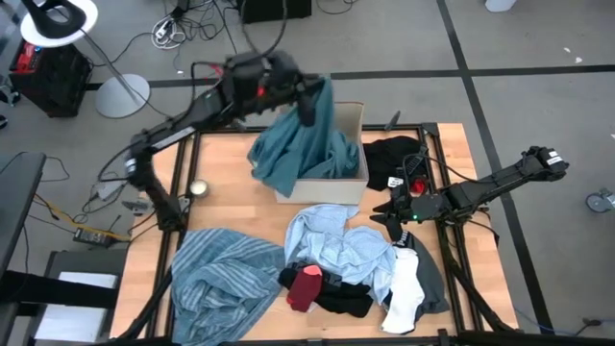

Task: Sort clothes
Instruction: Put the blue polo into the white laundry bin

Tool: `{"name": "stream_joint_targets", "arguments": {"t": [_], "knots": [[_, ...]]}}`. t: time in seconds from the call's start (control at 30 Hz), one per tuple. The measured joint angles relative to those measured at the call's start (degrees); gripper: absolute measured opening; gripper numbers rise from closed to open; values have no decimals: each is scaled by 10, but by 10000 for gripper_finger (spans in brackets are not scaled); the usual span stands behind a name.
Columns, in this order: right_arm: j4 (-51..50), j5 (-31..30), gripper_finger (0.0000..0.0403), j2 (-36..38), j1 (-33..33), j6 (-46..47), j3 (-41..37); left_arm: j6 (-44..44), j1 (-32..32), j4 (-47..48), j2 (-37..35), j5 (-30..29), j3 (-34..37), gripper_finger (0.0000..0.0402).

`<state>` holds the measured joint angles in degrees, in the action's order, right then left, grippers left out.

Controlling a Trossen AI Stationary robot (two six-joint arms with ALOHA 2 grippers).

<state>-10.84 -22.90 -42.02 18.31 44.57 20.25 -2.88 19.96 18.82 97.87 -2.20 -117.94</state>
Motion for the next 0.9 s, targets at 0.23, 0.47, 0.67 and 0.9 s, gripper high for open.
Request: {"name": "stream_joint_targets", "arguments": {"t": [0.23,0.47,0.67,0.9], "knots": [[3,0,167,0,0,-10,0,-10,6,-64,108,97,-144,0],[5,1,167,0,0,-11,0,-24,27,130,95,95,-141,0],[-2,4,167,0,0,-13,0,-1,10,367,100,-22,-125,0],[0,4,167,0,0,-12,0,-35,-11,302,105,8,38,20]]}}
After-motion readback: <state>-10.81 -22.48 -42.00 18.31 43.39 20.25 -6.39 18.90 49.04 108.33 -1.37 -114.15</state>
